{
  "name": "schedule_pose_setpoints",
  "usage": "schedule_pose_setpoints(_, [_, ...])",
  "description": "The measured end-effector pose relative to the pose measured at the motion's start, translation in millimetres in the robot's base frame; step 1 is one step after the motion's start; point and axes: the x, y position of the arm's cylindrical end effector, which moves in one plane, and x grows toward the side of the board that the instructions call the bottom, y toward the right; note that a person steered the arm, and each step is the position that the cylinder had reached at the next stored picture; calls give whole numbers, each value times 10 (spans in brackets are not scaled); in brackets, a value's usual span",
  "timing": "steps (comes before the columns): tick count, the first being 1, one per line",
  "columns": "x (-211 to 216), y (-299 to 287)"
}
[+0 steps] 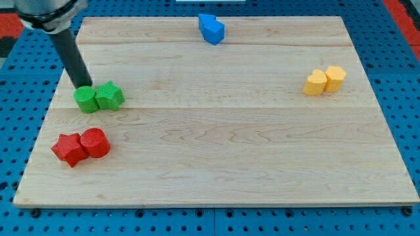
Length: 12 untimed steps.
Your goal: Move the green circle along with green star slightly right
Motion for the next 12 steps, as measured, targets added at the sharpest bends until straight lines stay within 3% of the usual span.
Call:
schedule_pose_setpoints(5, [155,-620])
schedule_pose_setpoints(7, [769,-328])
schedule_pose_setpoints(10, [769,308])
schedule_pose_setpoints(11, [920,-351])
schedule_pose_setpoints(12, [885,-536])
